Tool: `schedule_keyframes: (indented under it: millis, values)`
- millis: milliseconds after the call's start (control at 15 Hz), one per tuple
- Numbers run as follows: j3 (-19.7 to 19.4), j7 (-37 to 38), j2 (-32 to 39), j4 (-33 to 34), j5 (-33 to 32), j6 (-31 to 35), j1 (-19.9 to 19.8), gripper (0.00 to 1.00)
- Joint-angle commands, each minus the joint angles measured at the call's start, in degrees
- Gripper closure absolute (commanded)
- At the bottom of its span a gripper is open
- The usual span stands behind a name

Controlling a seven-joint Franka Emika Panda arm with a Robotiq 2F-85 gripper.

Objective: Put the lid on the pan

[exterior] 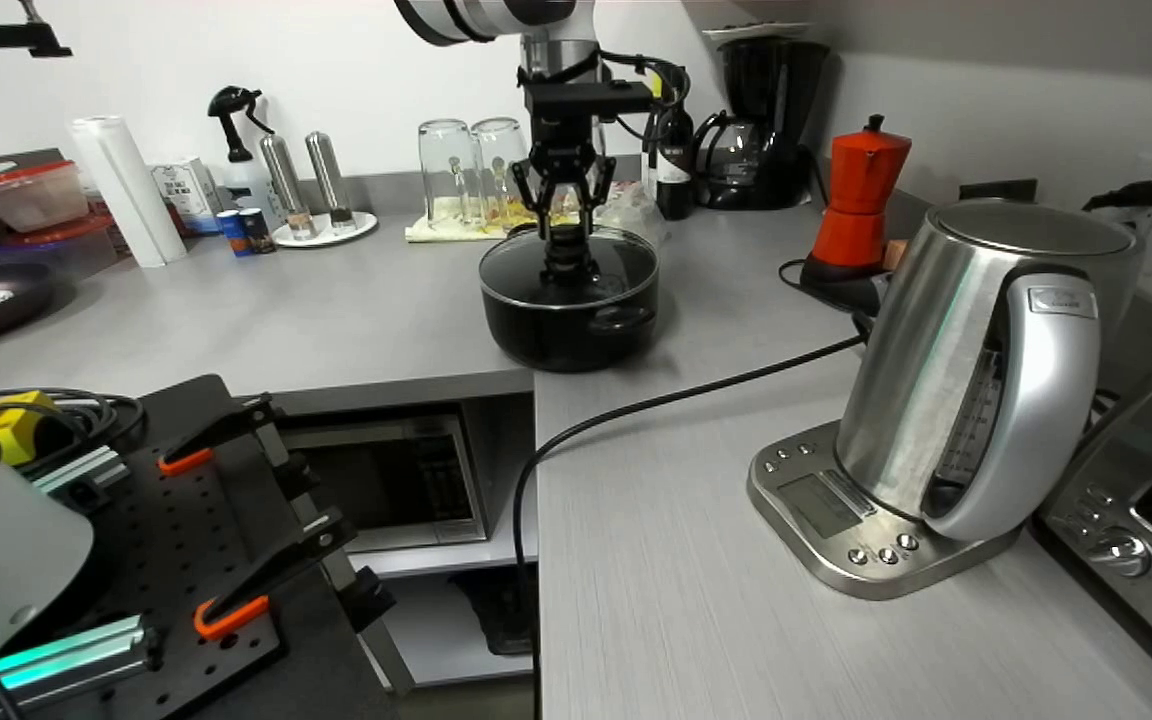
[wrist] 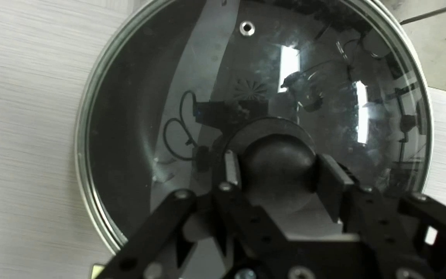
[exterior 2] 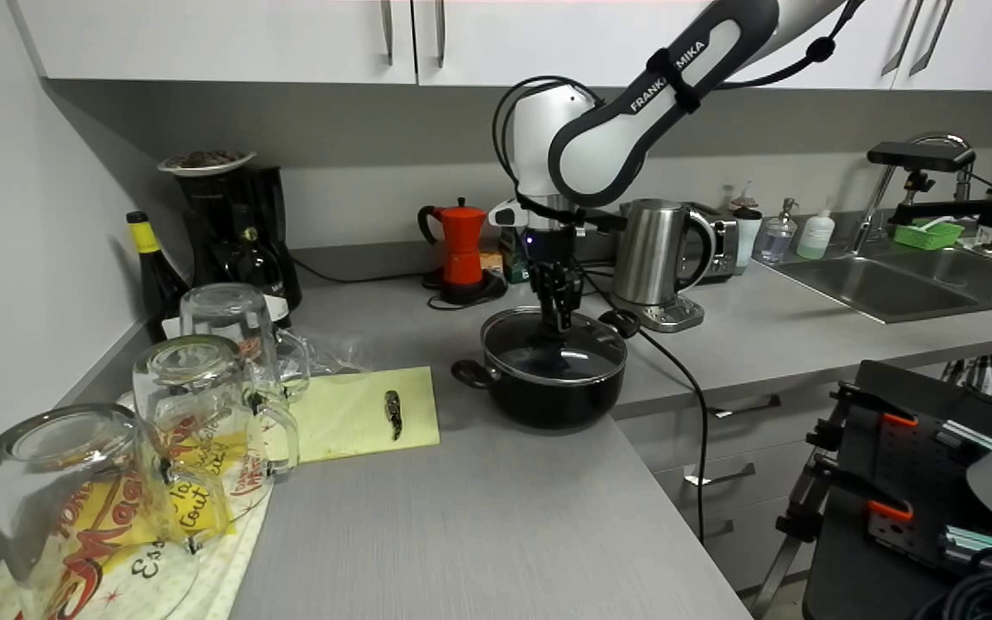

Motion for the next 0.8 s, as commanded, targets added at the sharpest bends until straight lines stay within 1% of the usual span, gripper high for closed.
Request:
schedule_keyframes:
  millis: [0,733]
  values:
    - [-1.0,1.6,0.2,-0.2,-2.4,-1.0,1.7,0.74]
    - [-1.2,2.0,-1.0,-0.2,-2.9,-1.2,1.7,0.74]
